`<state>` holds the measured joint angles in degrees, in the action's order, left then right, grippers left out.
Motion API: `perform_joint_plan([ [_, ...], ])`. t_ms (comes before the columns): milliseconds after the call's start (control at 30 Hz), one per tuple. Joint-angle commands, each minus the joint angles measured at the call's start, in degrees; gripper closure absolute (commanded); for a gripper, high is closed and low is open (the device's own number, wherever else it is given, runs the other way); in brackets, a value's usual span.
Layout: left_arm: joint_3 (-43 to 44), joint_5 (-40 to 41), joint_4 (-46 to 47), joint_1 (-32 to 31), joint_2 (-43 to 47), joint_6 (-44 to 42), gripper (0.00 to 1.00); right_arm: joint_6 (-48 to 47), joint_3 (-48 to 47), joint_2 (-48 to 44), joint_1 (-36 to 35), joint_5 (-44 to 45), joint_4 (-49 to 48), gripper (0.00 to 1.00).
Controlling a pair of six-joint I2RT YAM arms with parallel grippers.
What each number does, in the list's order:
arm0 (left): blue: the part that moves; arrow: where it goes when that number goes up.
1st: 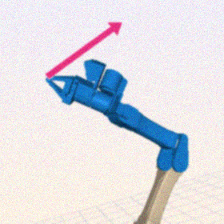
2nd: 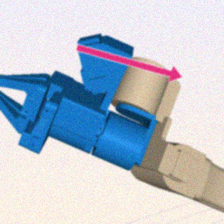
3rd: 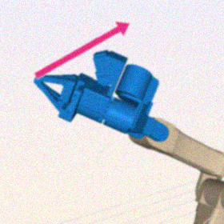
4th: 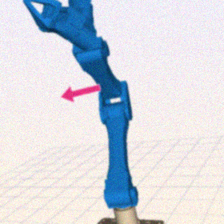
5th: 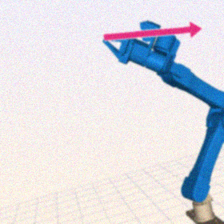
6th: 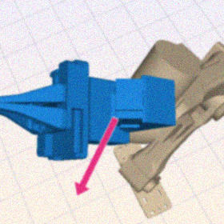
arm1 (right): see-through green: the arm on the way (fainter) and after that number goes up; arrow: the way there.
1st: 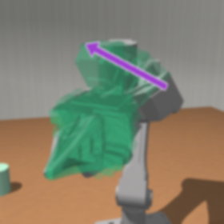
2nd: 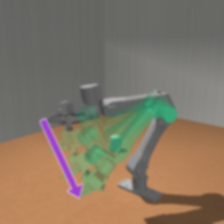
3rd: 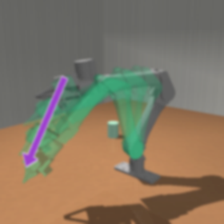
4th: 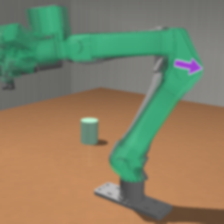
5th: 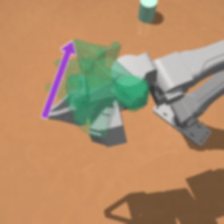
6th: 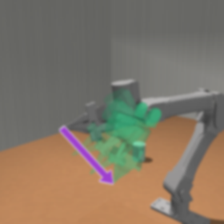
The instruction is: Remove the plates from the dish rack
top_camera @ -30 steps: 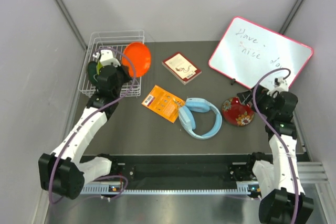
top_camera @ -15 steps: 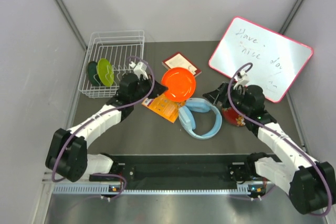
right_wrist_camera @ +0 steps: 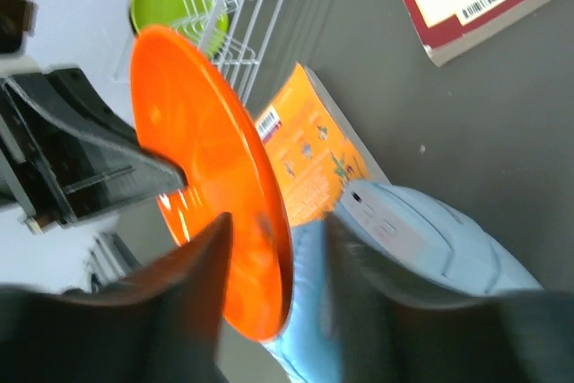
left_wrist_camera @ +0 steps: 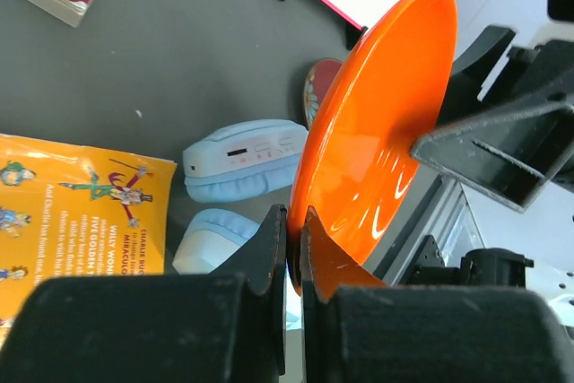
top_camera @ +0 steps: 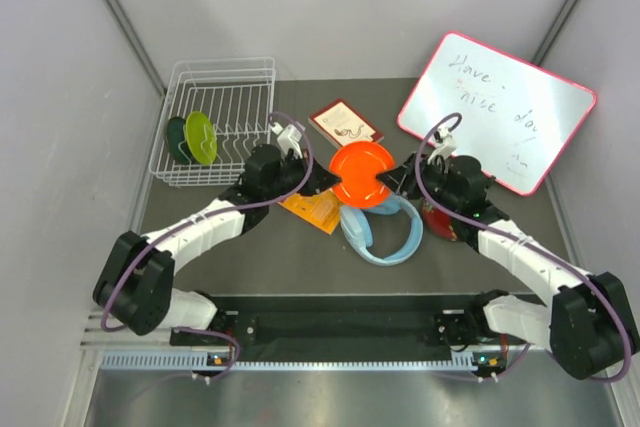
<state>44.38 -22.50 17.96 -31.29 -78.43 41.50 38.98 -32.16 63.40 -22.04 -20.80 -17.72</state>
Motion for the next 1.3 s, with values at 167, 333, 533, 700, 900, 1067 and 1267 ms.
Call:
perform_joint_plan([
  [167, 1.1, -1.1, 2.8, -0.6, -1.2, -1.4, 1.0, -0.7, -2.7, 0.2, -0.8, 1.5, -3.3, 1.0],
  [333, 3.4, 2.0, -3.5, -0.6, -1.1, -6.8, 0.41, -1.9, -1.4, -6.8, 4.0, 9.4, 7.8, 1.0],
  [533, 5.1, 17.8, -11.3, -0.5, 4.2, -16.2, 0.16, -2.4, 3.5, -18.6, 27.8, 2.4, 17.5, 1.0],
  [700, 6.2, 33.4, -15.8, -0.2, 9.3, -22.1, 0.06, -8.7, 3.3, -18.6, 40.1, -0.3, 28.2, 1.0],
  [900, 8.3, 46.1, -17.7, 1.8, 11.4, -28.8, 0.01, -11.3, 4.6, -15.3, 44.7, -1.1, 31.9, 1.0],
  [1067, 8.0, 44.2, -19.6, 7.4, 11.7, -28.8, 0.01, -11.8, 5.7, -14.2, 45.2, 0.2, 32.9, 1.0],
  [1267, 5.5, 35.2, -19.2, 15.0, 12.5, -23.7, 0.01, -12.4, 6.8, -11.6, 45.2, -0.4, 31.5, 1.0],
])
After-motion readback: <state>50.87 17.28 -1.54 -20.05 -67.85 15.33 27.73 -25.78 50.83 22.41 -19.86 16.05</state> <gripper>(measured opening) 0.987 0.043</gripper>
